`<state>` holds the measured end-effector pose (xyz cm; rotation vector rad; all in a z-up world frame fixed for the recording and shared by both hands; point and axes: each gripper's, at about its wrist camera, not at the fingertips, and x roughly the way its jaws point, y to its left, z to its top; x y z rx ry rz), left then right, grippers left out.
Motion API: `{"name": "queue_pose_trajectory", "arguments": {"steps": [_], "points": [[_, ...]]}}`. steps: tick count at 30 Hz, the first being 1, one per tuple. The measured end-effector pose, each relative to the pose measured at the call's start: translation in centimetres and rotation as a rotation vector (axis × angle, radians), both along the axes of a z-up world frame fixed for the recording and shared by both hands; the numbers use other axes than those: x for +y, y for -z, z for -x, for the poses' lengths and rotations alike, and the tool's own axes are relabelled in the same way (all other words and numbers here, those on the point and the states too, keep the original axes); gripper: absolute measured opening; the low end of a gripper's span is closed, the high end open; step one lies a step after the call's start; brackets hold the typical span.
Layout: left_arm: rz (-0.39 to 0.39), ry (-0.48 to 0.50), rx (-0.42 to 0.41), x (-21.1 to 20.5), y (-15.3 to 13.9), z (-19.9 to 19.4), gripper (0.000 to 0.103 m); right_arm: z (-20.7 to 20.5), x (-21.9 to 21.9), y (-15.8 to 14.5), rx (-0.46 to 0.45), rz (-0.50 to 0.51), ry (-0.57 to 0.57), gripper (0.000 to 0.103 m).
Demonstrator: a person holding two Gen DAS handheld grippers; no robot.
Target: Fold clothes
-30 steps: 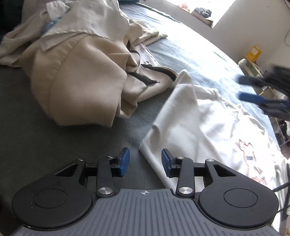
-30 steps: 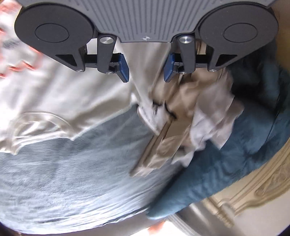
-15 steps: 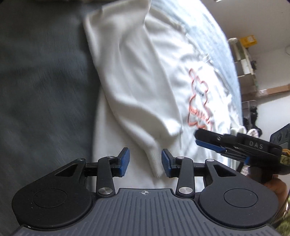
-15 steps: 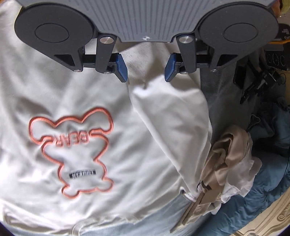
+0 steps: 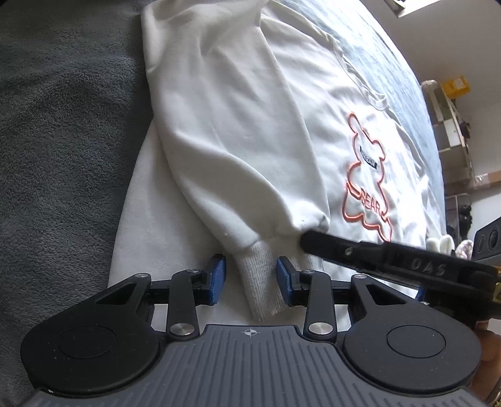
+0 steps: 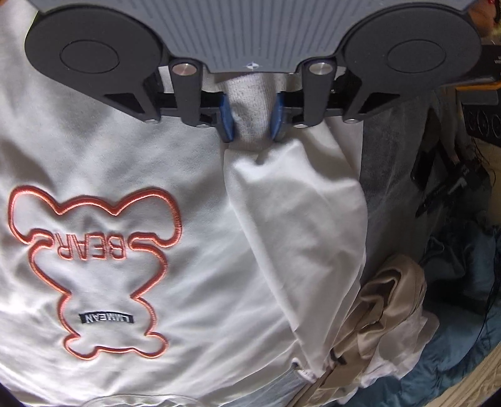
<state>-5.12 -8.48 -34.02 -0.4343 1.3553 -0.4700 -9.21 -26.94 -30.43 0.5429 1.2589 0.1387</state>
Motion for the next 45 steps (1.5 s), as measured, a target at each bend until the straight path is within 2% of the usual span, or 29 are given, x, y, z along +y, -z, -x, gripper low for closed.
{"name": "queue_pose_trajectory", "arguments": {"steps": [2,3,6,9,14,21,34,45], "points": [[-0.007,-0.009,-0.013,0.0,0.0,0.2,0.025,0.5,-0.2,-0.4,-0.003,0.014,-0.004,0.009],[-0.009,-0.010,-0.023,0.0,0.0,0.3,0.017,0.8,-0.3,-0.7,-0.005,0.019,-0.003,0.008],[-0.002,0.007,-0.057,-0.4,-0.6,0.7,0.005,1.8,-0.8,-1.6,-0.009,0.035,-0.002,0.006],[0.006,0.033,-0.094,-0.9,-1.7,1.5,0.003,2.9,-1.2,-2.5,-0.014,0.050,0.000,0.005],[0.036,0.082,-0.111,-1.8,-2.9,2.9,0.003,4.6,-2.0,-3.9,-0.019,0.077,0.003,0.005],[0.058,0.136,-0.091,-2.4,-3.7,5.5,0.003,7.5,-1.2,-5.1,0.033,0.116,-0.044,0.005],[0.012,0.088,0.018,0.8,-3.1,9.2,0.003,9.6,3.2,-4.1,0.112,0.098,-0.169,0.005],[-0.054,0.063,0.032,4.0,-2.6,9.7,0.003,10.0,6.7,-2.7,0.156,0.074,-0.274,0.005]]}}
